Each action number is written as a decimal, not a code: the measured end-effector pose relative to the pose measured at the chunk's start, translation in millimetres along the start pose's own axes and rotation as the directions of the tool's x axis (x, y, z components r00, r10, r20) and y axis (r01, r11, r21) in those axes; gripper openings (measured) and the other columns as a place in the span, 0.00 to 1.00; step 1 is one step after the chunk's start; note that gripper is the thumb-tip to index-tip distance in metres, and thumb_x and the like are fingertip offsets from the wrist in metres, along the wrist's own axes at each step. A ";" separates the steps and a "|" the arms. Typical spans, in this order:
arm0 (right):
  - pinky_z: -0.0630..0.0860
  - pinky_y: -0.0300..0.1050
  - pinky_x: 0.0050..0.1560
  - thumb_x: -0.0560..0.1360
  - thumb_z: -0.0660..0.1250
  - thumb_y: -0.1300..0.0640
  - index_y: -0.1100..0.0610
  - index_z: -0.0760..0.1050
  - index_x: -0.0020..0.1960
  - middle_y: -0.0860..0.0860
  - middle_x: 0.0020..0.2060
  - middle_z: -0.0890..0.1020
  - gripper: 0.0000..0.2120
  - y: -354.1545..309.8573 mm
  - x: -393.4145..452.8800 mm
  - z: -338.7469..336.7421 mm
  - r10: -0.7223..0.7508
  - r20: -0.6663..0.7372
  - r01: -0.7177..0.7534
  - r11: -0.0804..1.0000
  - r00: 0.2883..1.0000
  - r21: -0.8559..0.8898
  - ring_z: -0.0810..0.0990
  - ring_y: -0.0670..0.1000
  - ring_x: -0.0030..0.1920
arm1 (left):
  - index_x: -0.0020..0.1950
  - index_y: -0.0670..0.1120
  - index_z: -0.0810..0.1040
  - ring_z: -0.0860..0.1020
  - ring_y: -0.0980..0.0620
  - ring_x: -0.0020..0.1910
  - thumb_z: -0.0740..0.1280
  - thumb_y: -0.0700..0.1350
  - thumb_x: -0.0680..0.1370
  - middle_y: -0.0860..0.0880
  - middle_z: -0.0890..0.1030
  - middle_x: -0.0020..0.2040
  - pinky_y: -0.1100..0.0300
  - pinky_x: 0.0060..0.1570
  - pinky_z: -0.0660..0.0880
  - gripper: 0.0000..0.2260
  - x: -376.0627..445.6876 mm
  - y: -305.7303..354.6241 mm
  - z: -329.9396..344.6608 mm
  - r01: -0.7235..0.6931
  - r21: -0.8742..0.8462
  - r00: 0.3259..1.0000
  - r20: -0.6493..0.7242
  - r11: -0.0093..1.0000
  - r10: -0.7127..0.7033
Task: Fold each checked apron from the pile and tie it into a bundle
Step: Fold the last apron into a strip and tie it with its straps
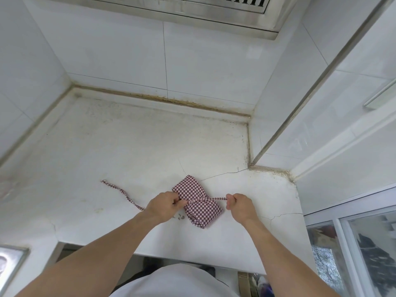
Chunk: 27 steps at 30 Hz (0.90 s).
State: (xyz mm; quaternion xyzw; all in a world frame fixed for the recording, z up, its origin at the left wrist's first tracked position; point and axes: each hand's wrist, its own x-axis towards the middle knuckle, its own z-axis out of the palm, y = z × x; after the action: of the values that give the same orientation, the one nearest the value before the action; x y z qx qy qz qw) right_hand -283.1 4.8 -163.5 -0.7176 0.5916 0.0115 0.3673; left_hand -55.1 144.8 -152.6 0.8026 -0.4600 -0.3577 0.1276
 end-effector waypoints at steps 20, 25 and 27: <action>0.73 0.42 0.52 0.77 0.70 0.58 0.56 0.77 0.51 0.49 0.48 0.73 0.04 -56.0 -19.3 23.5 -0.444 0.141 0.454 0.890 0.885 -0.048 0.76 0.50 0.47 | 0.55 0.45 0.76 0.78 0.45 0.49 0.67 0.51 0.76 0.47 0.77 0.51 0.54 0.52 0.73 0.12 14.2 32.9 18.3 -0.151 0.208 0.972 -0.145 0.966 0.183; 0.72 0.35 0.46 0.76 0.71 0.58 0.54 0.78 0.46 0.48 0.45 0.76 0.02 -57.2 -15.8 24.7 -0.426 0.118 0.433 0.900 0.897 -0.047 0.77 0.47 0.43 | 0.61 0.48 0.77 0.78 0.44 0.50 0.68 0.51 0.77 0.47 0.78 0.53 0.52 0.57 0.73 0.15 14.9 21.5 20.4 -0.223 0.145 0.950 -0.190 0.964 0.248; 0.70 0.31 0.41 0.77 0.71 0.58 0.54 0.79 0.46 0.47 0.42 0.78 0.02 -56.6 -14.7 23.6 -0.410 0.118 0.418 0.907 0.904 -0.048 0.76 0.44 0.40 | 0.65 0.50 0.76 0.78 0.45 0.51 0.68 0.51 0.77 0.47 0.78 0.54 0.53 0.58 0.72 0.17 15.0 20.8 22.4 -0.232 0.125 0.944 -0.209 0.965 0.254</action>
State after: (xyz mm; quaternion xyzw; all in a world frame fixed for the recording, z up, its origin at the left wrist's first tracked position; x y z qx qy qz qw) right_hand -229.1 31.6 -145.0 -0.8380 0.4050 -0.0077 0.3656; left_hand -79.3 123.8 -164.3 0.7801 -0.5552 -0.2238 0.1818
